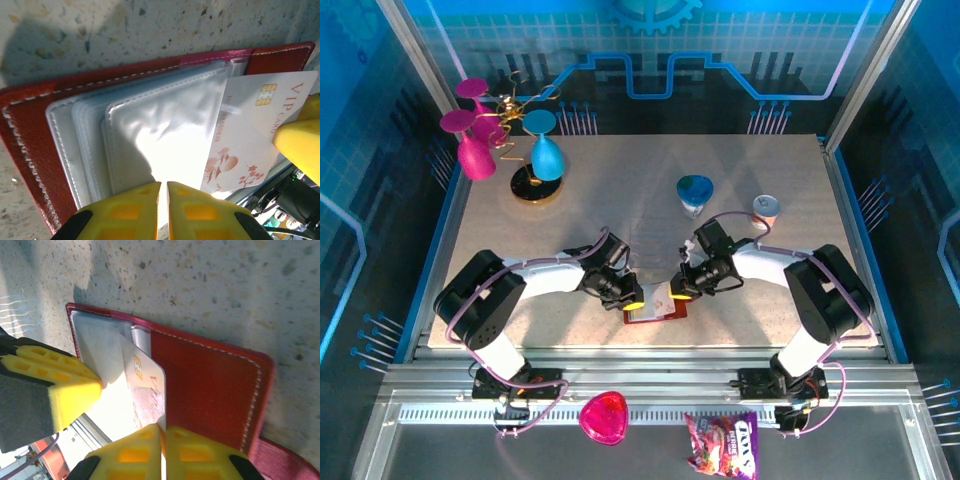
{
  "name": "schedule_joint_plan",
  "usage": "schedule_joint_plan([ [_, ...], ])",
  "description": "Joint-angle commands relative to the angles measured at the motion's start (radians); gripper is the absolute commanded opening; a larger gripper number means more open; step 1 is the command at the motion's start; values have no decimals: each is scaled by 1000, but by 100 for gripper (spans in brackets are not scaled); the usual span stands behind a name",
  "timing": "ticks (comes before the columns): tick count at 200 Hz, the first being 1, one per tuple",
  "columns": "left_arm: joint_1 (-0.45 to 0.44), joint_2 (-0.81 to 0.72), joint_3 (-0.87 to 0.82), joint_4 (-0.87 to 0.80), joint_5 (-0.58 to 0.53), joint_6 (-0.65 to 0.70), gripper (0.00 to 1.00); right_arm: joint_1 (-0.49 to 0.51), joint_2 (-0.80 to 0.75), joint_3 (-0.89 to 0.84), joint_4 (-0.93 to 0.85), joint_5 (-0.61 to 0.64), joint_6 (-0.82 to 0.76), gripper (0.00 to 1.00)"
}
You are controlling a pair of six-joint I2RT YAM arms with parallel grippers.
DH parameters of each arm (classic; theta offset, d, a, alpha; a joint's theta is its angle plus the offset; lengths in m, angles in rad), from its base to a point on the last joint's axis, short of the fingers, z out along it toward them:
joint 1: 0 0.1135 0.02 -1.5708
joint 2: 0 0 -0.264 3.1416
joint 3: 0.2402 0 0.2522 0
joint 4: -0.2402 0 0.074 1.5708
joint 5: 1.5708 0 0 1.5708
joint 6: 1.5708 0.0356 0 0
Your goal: Take the credit cards out of the card holder
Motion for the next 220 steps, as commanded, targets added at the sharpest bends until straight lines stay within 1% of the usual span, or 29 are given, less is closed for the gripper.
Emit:
schedule_joint_plan([
  [1,6,-4,-28,-62,-23,9,12,-22,-25,25,-99,48,-56,8],
  [75,6,-10,-25,-66,-27,7,13,-20,-27,25,-83,42,-43,8],
  [109,7,-17,-19,-68,-30,7,16,-5,-31,-2,1,-23,22,9],
  [128,7,-15,-15,-67,-28,6,17,9,-30,-16,40,-42,62,13],
  [160,7,-14,-17,-65,-26,8,17,28,-41,-28,66,-42,100,14],
  [220,7,-11,-15,-62,-23,9,17,33,-73,-28,18,9,104,14],
])
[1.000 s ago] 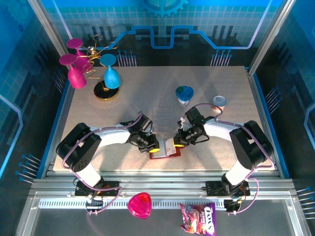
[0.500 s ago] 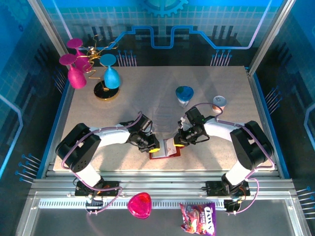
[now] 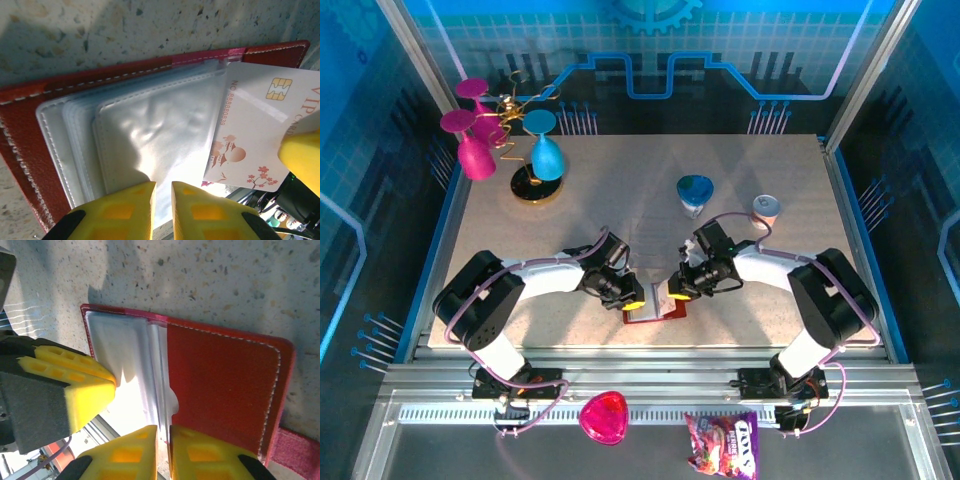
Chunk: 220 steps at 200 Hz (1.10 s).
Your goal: Take the credit cards out of the card holder
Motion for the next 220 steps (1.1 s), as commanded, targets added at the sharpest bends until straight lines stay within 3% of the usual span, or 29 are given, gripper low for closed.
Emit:
schedule_joint_plan([
  [1,7,-3,-15,-60,-23,9,17,9,-37,-8,-29,20,15,14],
  [67,16,-14,-7,-89,-46,26,17,9,-42,-4,-61,52,5,5],
  [178,37,-48,34,-121,-21,46,20,29,-78,32,-104,99,9,2],
  [220,49,-132,50,-175,-55,47,20,29,-115,102,-193,99,-117,1],
])
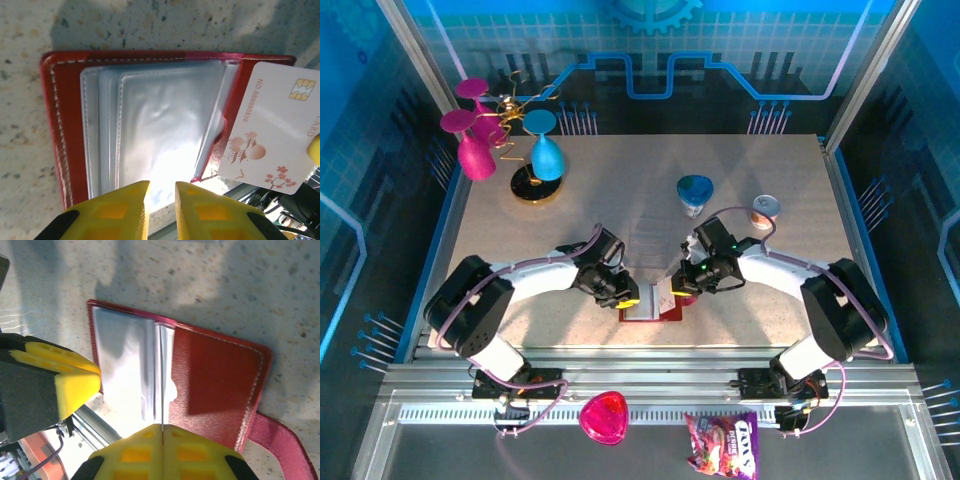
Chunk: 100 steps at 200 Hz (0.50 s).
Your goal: Take the credit cards out of the card holder
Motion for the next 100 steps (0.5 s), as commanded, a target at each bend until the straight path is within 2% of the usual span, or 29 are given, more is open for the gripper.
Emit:
schedule_joint_plan([
  [1,19,-59,35,-63,-25,20,20,13,-37,59,-94,18,-105,1],
  [19,30,-86,30,-60,-29,22,21,14,-32,149,-201,60,-235,0],
  [57,64,-152,9,-58,-70,39,20,18,-14,305,-406,236,-560,0],
  [100,118,-232,-41,-31,-87,33,23,25,36,454,-528,249,-960,0],
])
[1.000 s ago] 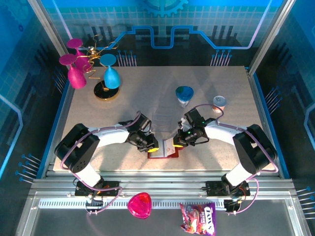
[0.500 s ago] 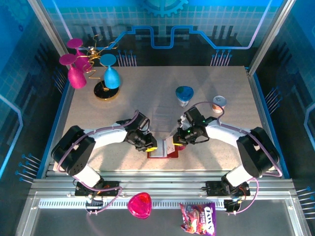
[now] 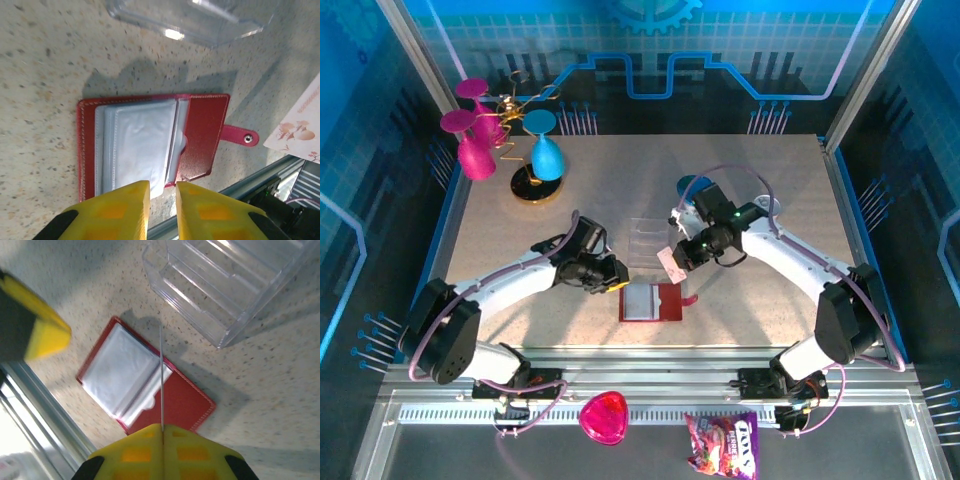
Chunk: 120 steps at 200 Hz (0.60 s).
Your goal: Take the credit cards out of the card holder
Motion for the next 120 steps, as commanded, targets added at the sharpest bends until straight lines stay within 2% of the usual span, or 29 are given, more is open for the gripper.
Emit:
schedule_joint_plan([
  [1,27,-56,-34,-7,-28,12,23,20,44,94,-146,37,-325,0],
  [21,45,-94,-50,-4,-42,7,26,53,96,181,-227,64,-513,0],
  [41,63,-128,-74,14,-50,-1,26,76,156,266,-287,100,-617,0],
  [120,115,-193,-146,97,-61,-31,27,105,421,624,-424,120,-740,0],
])
